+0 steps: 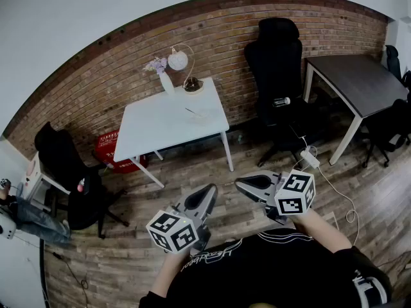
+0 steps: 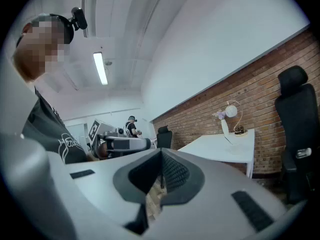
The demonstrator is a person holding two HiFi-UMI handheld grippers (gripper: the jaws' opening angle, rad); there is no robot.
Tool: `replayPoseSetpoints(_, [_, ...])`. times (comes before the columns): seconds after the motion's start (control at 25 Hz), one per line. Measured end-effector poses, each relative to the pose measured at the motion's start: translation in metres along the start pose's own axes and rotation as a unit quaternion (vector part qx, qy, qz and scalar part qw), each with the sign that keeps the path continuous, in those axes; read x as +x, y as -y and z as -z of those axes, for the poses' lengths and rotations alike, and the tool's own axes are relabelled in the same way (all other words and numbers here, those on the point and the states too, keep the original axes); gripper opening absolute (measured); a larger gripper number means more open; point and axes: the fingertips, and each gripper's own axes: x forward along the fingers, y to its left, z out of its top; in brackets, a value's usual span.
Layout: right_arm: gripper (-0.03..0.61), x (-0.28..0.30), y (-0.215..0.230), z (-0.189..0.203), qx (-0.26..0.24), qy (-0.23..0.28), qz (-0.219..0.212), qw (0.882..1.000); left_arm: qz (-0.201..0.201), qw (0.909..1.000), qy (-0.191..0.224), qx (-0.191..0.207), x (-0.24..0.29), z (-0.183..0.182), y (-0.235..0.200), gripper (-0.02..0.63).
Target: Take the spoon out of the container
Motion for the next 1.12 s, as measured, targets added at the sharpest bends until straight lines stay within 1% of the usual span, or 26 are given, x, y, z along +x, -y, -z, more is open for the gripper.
replayPoseSetpoints(0.24, [-0.003,-0.008,-0.004,-0.002,0.013,0.002,0.001,1.000,-0.001,1.0000,0.000,-0.006,-0.003,0.002,0.008,0.008])
replayPoseSetpoints(0.56, [-0.003,-0.012,0.003,0.003,0.028,0.006,0.000,1.000,-0.010,0.9999,-0.004,-0.010,0.001,0.008,0.011,0.008])
replayPoseSetpoints(0.84, [-0.003,0.003,0.025,0.012,0.050,0.006,-0.002,0.999,-0.014,0.9995,-0.008,-0.028,0.012,0.011,-0.015,0.008])
replayPoseSetpoints(1.0, [-0.003,0.016,0.054,0.008,0.060,0.005,0.007,0.998,-0.008,0.9993,-0.011,-0.035,0.031,0.007,-0.041,0.008])
replayPoseSetpoints(1.12, [-0.003,0.032,0.083,0.004,0.071,0.004,0.016,0.997,-0.004,0.9988,-0.019,-0.045,0.048,0.003,-0.071,0.008])
